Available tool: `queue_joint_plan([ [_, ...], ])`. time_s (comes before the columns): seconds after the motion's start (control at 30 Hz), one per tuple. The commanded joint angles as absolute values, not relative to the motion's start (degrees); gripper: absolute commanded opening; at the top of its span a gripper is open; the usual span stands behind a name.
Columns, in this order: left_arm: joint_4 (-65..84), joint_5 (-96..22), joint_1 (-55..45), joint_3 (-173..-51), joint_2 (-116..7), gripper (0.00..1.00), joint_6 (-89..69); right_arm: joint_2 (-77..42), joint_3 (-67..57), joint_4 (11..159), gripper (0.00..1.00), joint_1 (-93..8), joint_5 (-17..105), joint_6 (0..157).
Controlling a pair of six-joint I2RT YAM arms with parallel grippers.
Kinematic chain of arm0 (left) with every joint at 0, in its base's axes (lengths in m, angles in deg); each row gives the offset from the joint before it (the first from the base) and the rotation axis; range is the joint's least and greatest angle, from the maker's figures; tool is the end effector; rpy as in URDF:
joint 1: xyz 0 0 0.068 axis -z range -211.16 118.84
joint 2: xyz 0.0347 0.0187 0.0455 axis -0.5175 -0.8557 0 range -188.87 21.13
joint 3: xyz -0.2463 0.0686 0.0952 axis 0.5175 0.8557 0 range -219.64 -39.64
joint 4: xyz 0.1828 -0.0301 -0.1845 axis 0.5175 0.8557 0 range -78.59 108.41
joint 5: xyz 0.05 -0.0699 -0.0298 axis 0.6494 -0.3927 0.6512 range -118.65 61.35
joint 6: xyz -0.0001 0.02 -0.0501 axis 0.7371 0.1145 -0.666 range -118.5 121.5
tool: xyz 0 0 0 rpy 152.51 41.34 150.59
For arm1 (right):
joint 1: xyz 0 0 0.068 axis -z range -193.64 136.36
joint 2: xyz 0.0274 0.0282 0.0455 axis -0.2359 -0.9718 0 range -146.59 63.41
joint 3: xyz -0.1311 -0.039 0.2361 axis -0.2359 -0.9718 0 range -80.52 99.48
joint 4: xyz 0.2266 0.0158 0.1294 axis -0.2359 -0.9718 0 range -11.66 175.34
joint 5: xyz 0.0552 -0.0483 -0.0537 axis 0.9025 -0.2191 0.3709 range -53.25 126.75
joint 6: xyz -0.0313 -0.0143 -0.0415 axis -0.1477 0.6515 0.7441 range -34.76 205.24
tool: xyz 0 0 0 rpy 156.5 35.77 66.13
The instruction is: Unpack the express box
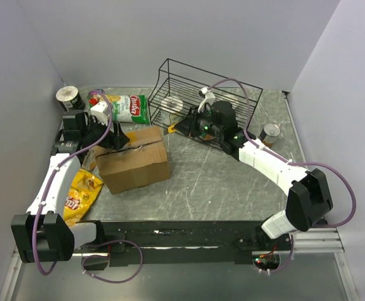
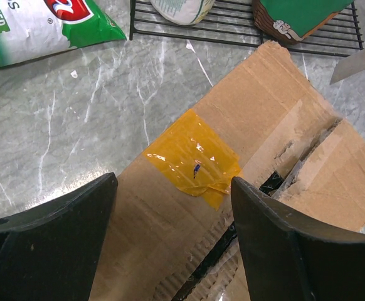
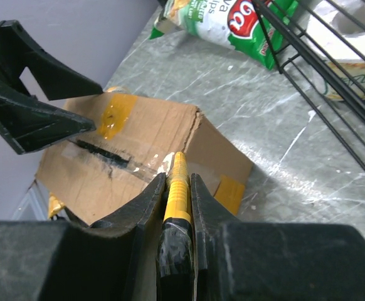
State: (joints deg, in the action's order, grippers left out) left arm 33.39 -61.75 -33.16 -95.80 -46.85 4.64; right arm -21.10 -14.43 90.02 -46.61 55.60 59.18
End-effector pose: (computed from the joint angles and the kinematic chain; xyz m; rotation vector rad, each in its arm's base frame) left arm 0.2599 -0.0103 0.3090 0.3507 2.0759 -0.5677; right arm 0.2880 0.2004 0.3302 -0.3625 1.8859 1.0116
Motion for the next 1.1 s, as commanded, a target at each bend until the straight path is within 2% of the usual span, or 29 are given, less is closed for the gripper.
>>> queue_joint_plan([
  [0.0, 35.0, -60.8, -33.4, -94.7, -46.3, 0.79, 3.2, -21.5, -11.3, 92.8, 0.0, -46.6, 57.1, 56.9],
  [0.73, 33.7, -61.3, -33.3, -94.5, -46.4, 0.78, 1.9, -25.4, -7.0, 86.1, 0.0, -48.0, 57.1, 59.8],
  [0.93, 31.5, -57.2, -33.3, -92.6, -45.8, 0.73, -3.6, -24.0, -7.5, 81.6, 0.0, -48.9, 56.9, 60.5],
  [1.07, 29.7, -56.0, -33.4, -89.8, -45.0, 0.62, -5.5, -22.6, -8.3, 79.0, 0.0, -50.0, 55.5, 61.5],
])
